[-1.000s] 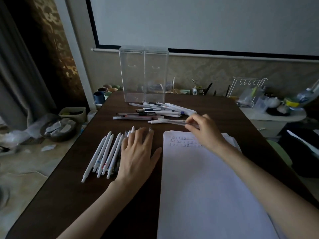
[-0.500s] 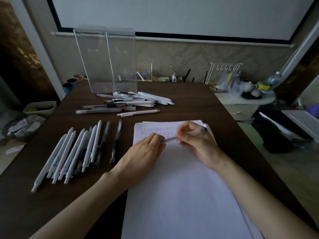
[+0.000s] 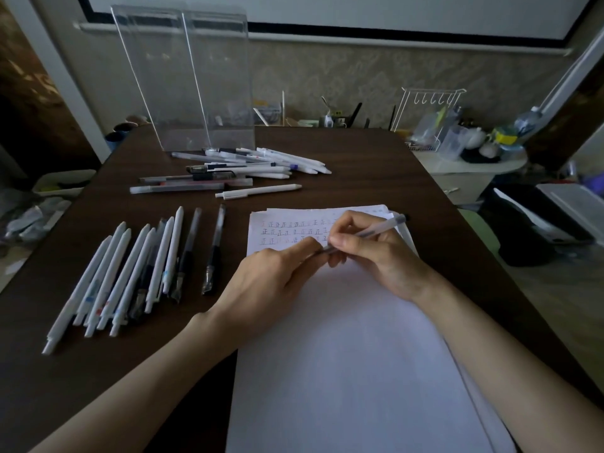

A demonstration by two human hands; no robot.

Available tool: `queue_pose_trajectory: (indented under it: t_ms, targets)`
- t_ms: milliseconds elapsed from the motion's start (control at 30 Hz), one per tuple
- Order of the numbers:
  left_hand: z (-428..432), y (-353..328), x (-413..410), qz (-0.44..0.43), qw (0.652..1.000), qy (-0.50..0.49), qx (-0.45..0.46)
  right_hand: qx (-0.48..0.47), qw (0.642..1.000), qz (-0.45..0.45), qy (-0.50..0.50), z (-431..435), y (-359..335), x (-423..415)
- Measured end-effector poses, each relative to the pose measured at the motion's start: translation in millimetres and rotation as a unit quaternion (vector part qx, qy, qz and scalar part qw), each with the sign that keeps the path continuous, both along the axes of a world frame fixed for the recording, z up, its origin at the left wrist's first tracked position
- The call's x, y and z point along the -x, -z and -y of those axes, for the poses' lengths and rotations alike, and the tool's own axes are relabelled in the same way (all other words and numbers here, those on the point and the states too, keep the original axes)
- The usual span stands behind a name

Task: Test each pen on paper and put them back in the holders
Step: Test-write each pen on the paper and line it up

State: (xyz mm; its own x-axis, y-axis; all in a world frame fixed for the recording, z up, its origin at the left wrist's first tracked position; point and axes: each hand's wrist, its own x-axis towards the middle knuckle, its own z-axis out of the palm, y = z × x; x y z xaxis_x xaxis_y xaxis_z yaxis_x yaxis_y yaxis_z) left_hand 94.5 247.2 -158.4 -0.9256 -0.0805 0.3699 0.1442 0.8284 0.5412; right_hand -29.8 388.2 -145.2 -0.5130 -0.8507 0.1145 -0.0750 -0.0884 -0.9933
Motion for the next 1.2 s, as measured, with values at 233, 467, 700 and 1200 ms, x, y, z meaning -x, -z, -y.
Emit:
queue_pose_trajectory:
  t_ms: [233, 467, 700, 1200]
  targets:
    - [-1.8, -0.3, 1.0, 0.041, 0.993, -0.098, 0.057, 0.029, 0.991, 0.052, 0.118, -7.4, -4.7, 23.1]
    - [-2.6, 10.7, 4.0, 0.006, 0.974, -0.059, 0.217, -0.125, 0.930, -0.173, 0.299, 8.2, 16.3, 23.6]
    - [-3.2, 11.1, 5.5, 0.009, 0.975, -0.063, 0.215, -0.158, 0.917, -0.229, 0.284, 12.1, 17.1, 20.2]
    - [-4.1, 5.0, 2.5, 0.029, 0.984, -0.067, 0.164, -0.175, 0.900, -0.299, 0.264, 12.4, 9.5, 10.8]
